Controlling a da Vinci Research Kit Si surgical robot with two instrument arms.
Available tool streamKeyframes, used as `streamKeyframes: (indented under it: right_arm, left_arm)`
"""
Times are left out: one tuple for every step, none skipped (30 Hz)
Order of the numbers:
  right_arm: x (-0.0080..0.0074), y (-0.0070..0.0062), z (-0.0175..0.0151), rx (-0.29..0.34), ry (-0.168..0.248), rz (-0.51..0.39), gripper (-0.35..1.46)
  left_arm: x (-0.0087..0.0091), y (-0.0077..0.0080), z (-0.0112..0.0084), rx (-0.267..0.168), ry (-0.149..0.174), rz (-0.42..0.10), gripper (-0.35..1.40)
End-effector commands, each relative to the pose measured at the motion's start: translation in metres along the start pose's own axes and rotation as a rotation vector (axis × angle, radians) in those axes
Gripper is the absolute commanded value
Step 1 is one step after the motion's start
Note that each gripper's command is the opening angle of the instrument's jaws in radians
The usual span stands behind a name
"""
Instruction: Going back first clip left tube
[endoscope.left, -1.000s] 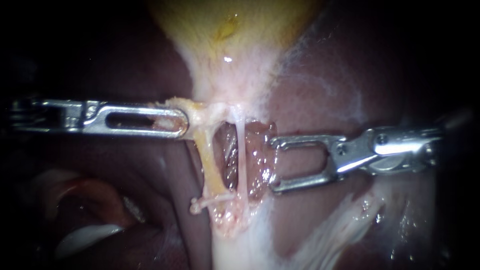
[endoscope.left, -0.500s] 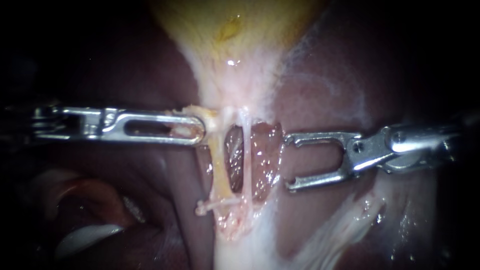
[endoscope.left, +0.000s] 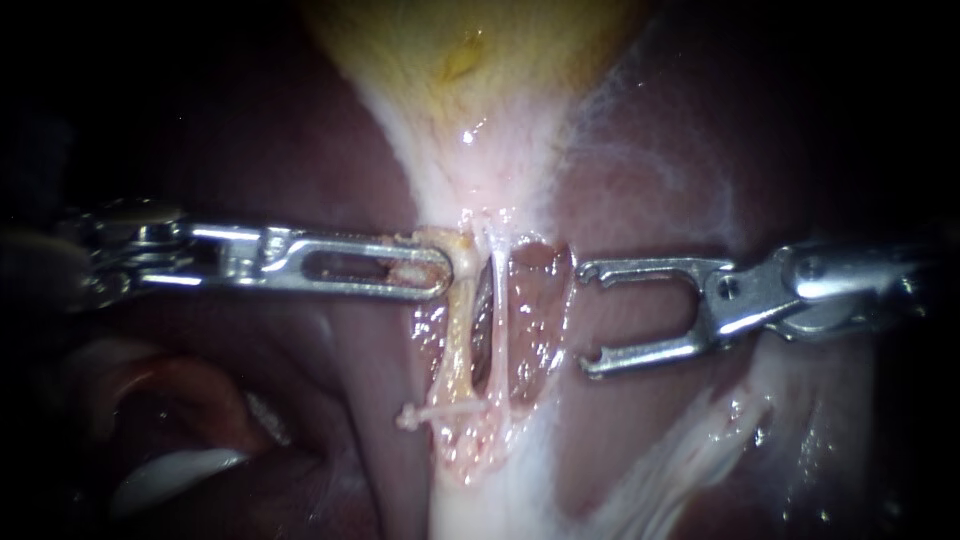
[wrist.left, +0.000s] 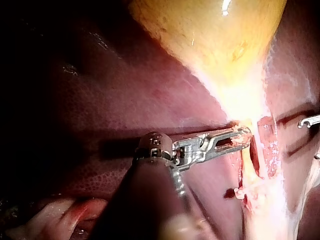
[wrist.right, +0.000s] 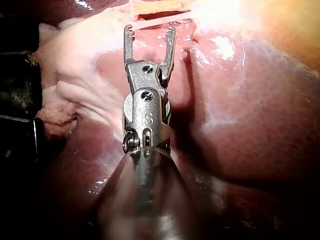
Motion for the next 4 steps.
streamKeyframes:
  right_arm:
    - [0.0,0.0,0.0,0.0,0.001,0.001,0.5]
    - [0.0001,0.0,0.0,0.0,0.001,0.001,0.5]
    - [0.0001,0.0,0.0,0.0,0.001,0.001,0.5]
    - [0.0001,-0.0001,0.0,0.0,0.001,0.001,0.5]
  left_arm:
    - [0.0,0.0,0.0,0.0,0.0,-0.001,-0.35]
    - [0.0,0.0,0.0,0.0,0.0,-0.001,-0.35]
    - [0.0,0.0,0.0,0.0,0.0,-0.001,-0.35]
    - [0.0,0.0,0.0,0.0,0.0,-0.001,-0.35]
